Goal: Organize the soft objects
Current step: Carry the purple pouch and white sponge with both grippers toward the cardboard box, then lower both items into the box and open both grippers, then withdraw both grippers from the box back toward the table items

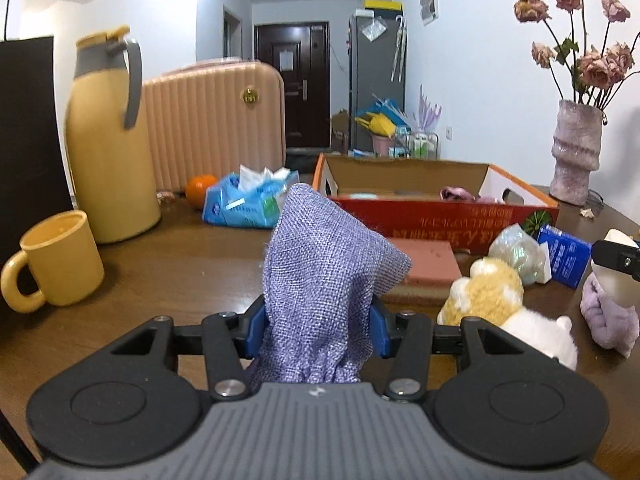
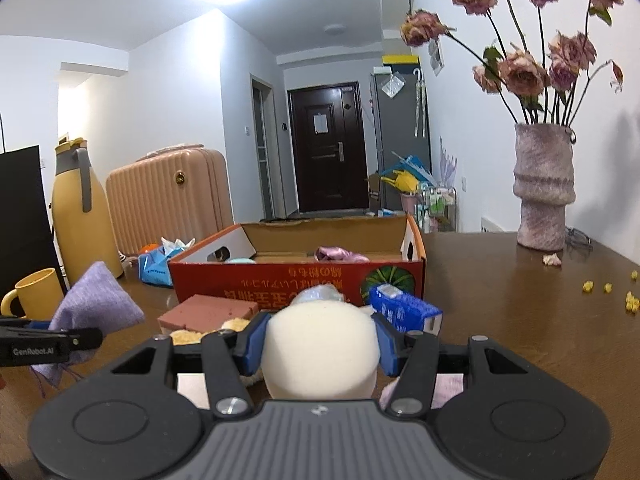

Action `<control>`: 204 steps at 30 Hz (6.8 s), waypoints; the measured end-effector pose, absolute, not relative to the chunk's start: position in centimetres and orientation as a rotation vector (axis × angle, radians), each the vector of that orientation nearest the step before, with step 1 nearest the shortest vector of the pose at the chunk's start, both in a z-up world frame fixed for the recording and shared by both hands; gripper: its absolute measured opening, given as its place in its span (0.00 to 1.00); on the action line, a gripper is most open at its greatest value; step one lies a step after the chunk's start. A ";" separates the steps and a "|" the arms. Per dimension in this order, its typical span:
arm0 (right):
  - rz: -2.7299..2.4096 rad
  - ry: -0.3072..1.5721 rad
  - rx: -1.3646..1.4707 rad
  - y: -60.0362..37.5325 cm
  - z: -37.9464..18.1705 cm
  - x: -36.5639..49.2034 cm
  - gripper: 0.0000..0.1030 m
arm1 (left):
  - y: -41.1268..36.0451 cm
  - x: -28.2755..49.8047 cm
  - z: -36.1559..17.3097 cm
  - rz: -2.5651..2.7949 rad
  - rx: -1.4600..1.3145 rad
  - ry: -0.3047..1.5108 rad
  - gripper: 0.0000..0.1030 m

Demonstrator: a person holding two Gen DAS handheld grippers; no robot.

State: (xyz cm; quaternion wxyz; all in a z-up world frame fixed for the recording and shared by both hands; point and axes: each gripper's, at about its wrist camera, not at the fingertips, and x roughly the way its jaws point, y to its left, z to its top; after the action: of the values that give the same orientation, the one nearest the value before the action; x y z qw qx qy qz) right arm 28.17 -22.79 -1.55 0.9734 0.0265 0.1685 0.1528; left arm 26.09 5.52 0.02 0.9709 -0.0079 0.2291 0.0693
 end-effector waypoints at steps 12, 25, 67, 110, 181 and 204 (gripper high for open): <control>0.297 0.267 0.070 -22.9 1.7 28.7 0.52 | 4.6 26.4 3.2 0.124 -0.058 0.385 0.49; 0.287 0.170 0.120 -22.0 5.4 30.3 0.52 | 2.9 28.8 6.1 0.096 -0.116 0.314 0.49; 0.225 0.223 0.068 -19.9 5.6 44.5 0.51 | 3.3 43.7 6.7 0.123 -0.153 0.308 0.47; 0.173 0.424 -0.084 -17.0 -2.0 52.2 0.52 | 2.4 52.3 -0.6 0.170 0.021 0.468 0.48; 0.176 0.298 0.084 -20.9 3.4 45.4 1.00 | 2.7 44.4 1.6 0.247 -0.009 0.287 1.00; 0.168 0.244 0.109 -23.3 4.6 39.0 1.00 | 3.1 38.8 1.7 0.231 -0.023 0.294 1.00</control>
State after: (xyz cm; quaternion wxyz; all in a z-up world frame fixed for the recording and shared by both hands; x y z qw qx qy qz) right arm 39.03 -23.33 4.56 0.9876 0.0542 0.1213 0.0835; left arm 38.79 3.10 1.67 0.9825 -0.0115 0.1461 0.1151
